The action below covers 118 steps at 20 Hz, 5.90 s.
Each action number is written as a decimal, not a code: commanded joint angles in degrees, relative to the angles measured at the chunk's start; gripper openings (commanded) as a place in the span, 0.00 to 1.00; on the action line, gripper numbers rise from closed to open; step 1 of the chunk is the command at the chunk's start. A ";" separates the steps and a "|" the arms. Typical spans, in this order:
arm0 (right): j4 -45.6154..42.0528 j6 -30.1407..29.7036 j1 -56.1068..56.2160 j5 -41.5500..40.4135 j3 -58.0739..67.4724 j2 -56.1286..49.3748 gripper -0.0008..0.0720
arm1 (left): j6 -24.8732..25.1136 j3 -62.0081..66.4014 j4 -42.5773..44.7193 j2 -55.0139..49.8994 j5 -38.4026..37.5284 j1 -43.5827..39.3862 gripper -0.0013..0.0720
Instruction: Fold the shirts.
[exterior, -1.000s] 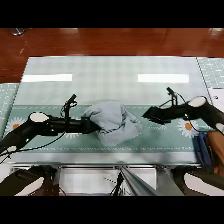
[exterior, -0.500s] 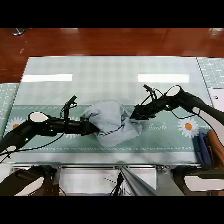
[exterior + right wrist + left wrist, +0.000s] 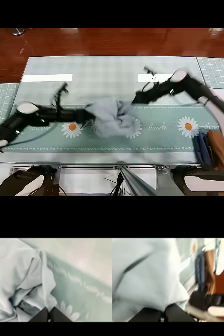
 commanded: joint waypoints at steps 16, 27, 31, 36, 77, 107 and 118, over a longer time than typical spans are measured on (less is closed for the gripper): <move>-26.53 10.54 -5.99 8.79 42.16 41.97 0.05 | -27.85 74.14 32.74 8.87 -23.39 8.31 0.04; -38.95 18.78 -5.99 25.16 7.93 57.29 0.05 | -37.70 37.62 65.77 17.88 -32.92 -11.02 0.04; -51.30 24.57 -6.01 18.12 -9.84 58.38 0.05 | -45.68 19.12 76.67 18.73 -17.18 -10.01 0.05; -50.36 28.22 -6.27 -1.70 -18.27 42.10 0.05 | -54.21 9.29 67.98 9.03 17.70 -7.93 0.05; -15.52 7.72 -44.68 5.49 -37.97 29.18 0.79 | 6.71 14.97 13.88 -25.42 -4.46 25.16 0.05; -15.41 14.01 -23.37 8.83 51.01 10.93 0.05 | -2.95 58.45 -16.59 -9.44 0.39 25.24 0.04; -28.81 14.36 -23.32 10.97 48.98 42.03 0.05 | -24.24 77.09 49.44 20.06 2.67 25.24 0.04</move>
